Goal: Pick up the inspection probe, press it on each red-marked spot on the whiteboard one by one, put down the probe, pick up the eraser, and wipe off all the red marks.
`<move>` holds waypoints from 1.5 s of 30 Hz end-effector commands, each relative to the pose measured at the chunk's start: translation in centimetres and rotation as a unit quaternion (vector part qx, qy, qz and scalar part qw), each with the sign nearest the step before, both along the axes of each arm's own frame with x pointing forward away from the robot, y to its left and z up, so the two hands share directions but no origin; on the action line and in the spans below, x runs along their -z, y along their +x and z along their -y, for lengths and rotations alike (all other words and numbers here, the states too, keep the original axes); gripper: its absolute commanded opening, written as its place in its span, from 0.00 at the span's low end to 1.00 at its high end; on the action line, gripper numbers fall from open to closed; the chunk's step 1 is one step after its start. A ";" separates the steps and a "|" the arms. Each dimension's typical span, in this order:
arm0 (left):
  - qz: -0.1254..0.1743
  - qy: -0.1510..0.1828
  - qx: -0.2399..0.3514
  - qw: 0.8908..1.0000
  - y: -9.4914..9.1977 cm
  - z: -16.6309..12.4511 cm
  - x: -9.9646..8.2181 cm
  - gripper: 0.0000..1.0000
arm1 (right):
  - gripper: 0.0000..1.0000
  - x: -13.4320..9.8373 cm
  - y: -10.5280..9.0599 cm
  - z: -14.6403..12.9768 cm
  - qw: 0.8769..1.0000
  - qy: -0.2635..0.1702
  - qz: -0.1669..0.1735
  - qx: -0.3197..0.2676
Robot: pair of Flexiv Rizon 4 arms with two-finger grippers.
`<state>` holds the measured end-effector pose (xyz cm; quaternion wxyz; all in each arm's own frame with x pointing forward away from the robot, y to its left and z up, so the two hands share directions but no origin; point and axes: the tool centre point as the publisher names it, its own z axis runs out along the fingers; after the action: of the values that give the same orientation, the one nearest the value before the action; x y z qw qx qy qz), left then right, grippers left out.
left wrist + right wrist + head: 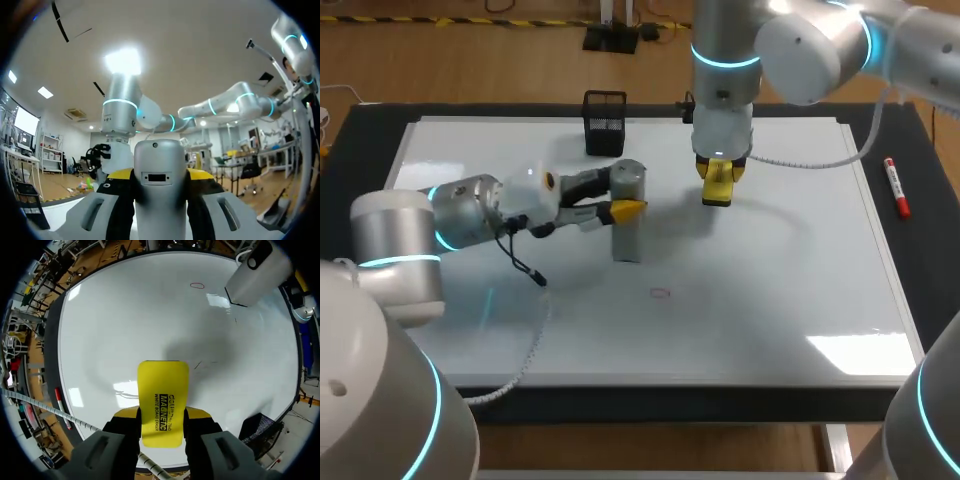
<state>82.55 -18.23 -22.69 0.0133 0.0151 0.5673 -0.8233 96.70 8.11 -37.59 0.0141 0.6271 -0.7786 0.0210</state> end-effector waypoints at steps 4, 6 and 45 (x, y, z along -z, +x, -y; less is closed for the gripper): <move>0.001 0.009 -0.016 1.000 1.2 -4.2 -1.3 0.00 | 0.00 -0.1 0.0 0.1 1.000 -0.001 0.001 -0.001; 0.003 0.010 -0.022 1.000 1.8 -5.3 -1.5 0.00 | 0.00 -0.1 0.0 0.1 1.000 -0.001 0.001 -0.001; 0.028 -0.019 -0.097 0.995 4.6 -14.4 -0.4 0.00 | 0.00 -0.1 0.0 0.1 1.000 -0.001 0.001 -0.001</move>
<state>87.21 -3.90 -22.41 0.1083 -0.0164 0.5498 -0.8281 96.70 8.11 -37.59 0.0141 0.6270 -0.7786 0.0210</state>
